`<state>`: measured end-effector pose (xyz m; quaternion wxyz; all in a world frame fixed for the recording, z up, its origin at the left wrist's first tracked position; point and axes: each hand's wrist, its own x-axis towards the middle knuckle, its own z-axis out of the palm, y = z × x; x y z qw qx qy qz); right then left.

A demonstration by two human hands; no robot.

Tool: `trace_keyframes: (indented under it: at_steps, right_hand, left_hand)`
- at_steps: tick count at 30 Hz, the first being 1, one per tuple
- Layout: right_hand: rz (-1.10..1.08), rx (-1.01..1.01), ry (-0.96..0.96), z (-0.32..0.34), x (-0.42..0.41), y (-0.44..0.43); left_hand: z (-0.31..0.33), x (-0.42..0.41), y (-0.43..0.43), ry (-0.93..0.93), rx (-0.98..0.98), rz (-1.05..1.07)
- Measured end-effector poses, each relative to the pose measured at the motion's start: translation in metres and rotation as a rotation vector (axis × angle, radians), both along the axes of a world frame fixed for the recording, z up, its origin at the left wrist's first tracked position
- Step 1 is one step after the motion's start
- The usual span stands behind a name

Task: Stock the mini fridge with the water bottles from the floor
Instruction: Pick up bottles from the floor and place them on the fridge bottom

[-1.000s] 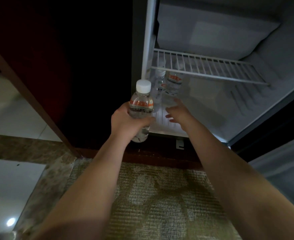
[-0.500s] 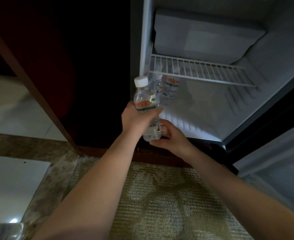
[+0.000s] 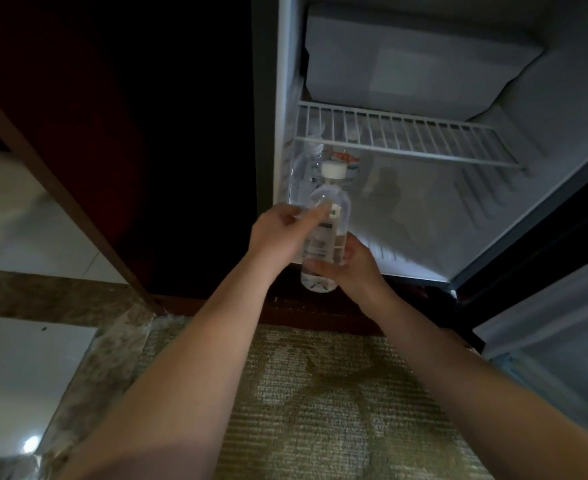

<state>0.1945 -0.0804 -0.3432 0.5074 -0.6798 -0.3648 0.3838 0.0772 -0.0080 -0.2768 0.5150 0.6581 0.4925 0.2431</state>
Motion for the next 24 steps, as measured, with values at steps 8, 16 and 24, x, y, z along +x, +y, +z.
trace_keyframes:
  at_steps: [8,16,24]
  right_hand:
    - [-0.315,0.045,-0.034,-0.025,0.043,0.033]
    - [-0.382,0.109,-0.062,-0.044,0.045,0.066]
    - [-0.412,0.07,-0.083,-0.05,0.047,0.071]
  left_hand:
    - [-0.008,-0.019,0.023,-0.08,0.103,0.237]
    - [-0.017,-0.022,0.025,-0.048,0.157,0.206]
    - [-0.017,-0.02,0.024,-0.018,0.147,0.192]
